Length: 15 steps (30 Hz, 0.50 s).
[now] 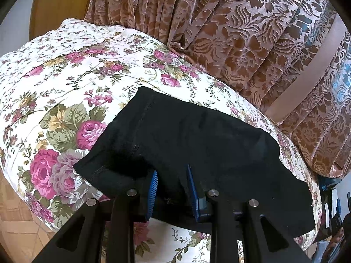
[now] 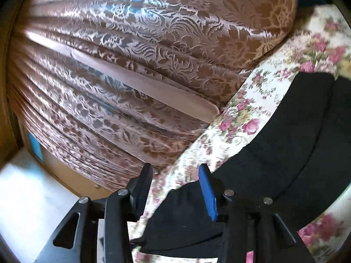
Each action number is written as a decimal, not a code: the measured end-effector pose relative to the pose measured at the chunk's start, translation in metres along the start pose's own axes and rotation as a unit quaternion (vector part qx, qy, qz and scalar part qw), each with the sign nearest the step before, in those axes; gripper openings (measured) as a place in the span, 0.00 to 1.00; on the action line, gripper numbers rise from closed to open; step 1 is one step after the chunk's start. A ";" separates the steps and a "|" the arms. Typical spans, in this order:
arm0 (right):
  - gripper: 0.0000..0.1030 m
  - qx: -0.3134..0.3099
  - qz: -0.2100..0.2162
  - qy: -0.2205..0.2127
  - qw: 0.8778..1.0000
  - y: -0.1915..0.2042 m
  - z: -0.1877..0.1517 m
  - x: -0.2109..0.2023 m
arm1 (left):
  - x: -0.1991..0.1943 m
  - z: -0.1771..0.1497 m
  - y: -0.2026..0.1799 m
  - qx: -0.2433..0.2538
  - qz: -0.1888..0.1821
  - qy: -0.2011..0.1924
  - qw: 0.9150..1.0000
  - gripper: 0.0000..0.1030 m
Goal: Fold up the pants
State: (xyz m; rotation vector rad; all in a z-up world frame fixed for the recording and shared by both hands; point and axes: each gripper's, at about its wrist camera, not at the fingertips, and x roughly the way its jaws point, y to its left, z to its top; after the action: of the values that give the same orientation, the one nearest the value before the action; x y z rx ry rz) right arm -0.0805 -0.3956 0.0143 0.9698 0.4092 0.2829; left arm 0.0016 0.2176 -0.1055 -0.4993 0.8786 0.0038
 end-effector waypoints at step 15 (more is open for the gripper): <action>0.47 -0.027 -0.126 0.034 0.991 -0.021 0.000 0.004 | 0.003 -0.002 0.004 0.005 0.007 0.003 1.000 0.26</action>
State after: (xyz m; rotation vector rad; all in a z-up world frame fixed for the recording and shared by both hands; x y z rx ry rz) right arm -0.0764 -0.4048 -0.0040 0.8462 0.5770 0.0976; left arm 0.0011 0.2202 -0.1104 -0.4831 0.8884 0.0111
